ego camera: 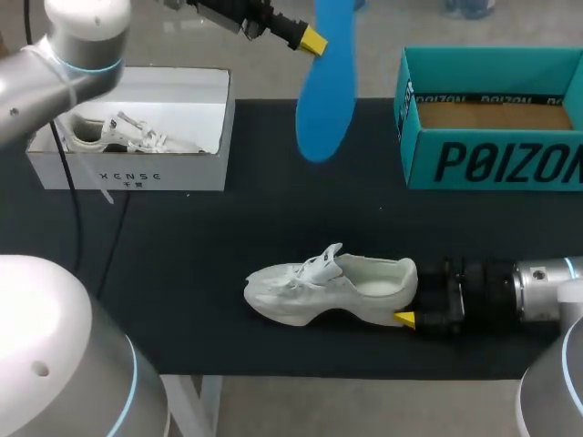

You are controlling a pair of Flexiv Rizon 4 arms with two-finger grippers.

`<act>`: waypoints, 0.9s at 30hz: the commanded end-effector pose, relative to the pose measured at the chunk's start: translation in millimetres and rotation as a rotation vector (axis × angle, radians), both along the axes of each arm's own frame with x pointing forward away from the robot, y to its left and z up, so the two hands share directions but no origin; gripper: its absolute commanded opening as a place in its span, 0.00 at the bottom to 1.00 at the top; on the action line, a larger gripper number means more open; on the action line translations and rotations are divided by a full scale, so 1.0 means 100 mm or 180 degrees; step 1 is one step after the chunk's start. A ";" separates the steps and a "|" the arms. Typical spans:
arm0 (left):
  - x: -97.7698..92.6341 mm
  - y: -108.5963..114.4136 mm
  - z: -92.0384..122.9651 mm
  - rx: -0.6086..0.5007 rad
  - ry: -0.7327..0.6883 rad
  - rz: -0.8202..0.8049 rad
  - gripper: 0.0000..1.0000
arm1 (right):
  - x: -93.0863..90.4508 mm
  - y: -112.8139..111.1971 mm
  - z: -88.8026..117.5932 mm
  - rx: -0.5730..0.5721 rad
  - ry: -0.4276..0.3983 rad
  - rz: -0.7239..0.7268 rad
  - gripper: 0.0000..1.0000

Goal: Take the shoe out of the shoebox, open the shoe tongue, remove and reinsert the insole, then place the shoe into the shoebox

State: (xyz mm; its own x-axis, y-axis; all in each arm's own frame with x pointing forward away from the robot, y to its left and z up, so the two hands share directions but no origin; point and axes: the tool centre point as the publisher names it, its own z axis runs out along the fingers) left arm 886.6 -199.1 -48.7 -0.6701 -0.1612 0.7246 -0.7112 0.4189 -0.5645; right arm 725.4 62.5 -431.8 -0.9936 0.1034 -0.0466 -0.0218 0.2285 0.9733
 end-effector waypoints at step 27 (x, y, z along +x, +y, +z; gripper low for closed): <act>0.29 0.21 0.20 -0.0278 0.0331 -0.0346 0.00 | -0.01 0.02 -0.02 -0.0010 0.0002 -0.0004 0.00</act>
State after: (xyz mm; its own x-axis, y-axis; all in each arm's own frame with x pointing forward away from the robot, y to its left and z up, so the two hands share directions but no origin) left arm 912.4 -177.8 -27.9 -0.6006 -0.0332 0.7989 -0.7240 0.4466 -0.5257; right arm 725.4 62.6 -431.8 -0.9936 0.1033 -0.0466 -0.0218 0.2284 0.9733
